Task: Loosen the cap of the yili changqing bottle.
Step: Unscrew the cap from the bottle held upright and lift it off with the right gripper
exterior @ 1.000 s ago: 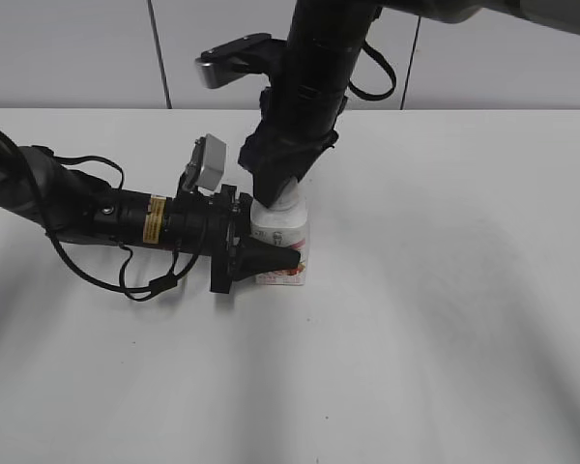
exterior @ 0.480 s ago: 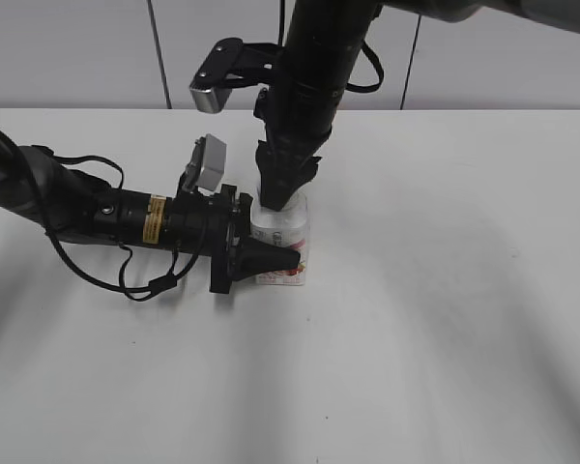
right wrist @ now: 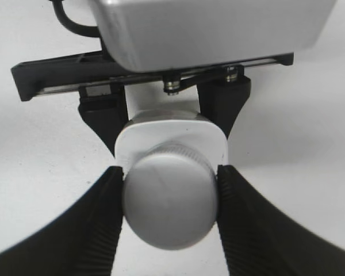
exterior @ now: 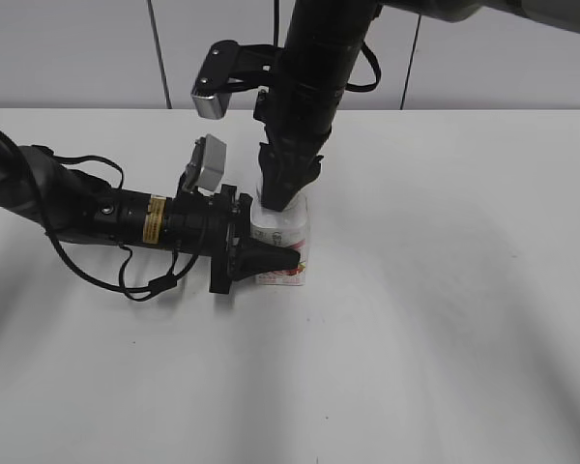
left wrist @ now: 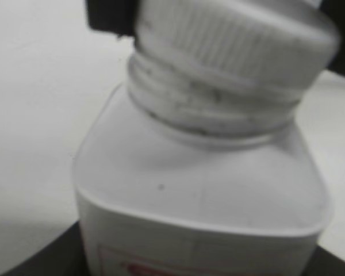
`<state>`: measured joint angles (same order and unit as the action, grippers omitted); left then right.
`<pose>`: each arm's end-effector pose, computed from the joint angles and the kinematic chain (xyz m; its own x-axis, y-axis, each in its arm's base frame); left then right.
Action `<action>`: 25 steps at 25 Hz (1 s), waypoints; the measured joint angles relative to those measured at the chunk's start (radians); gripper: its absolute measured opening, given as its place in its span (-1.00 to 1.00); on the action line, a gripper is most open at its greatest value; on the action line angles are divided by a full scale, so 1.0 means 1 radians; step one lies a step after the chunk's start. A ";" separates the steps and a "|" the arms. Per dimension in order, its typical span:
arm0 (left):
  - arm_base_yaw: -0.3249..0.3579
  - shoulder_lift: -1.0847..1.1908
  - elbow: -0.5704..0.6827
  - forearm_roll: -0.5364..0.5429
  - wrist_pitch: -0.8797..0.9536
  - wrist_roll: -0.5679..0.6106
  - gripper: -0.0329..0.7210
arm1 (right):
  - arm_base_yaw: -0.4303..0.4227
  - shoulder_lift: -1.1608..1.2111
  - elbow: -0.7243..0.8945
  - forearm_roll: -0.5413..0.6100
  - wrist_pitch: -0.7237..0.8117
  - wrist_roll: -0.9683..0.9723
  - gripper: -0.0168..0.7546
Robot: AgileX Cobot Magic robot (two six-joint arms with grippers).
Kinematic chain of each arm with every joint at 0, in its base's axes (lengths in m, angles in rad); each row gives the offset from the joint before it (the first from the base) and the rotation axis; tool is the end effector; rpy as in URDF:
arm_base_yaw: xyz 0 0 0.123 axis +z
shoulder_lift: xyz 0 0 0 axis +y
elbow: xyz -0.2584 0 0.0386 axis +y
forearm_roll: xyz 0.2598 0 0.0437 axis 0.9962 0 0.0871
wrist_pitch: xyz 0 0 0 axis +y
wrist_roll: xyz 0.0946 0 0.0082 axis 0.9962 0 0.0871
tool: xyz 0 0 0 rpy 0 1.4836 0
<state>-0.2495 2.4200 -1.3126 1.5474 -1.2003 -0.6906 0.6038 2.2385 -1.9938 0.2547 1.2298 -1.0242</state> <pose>0.3604 -0.1831 0.0236 -0.1018 0.2985 -0.9490 0.9944 0.0032 -0.1056 0.3746 0.2858 0.1909 -0.0032 -0.9533 -0.3019 -0.9998 0.0089 -0.0174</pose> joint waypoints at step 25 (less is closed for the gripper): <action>0.000 0.000 0.000 0.001 -0.001 -0.001 0.11 | 0.000 -0.018 0.000 0.000 -0.003 0.016 0.55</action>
<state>-0.2495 2.4200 -1.3126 1.5483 -1.2015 -0.6916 0.6038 2.2202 -1.9938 0.2547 1.2269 -1.0085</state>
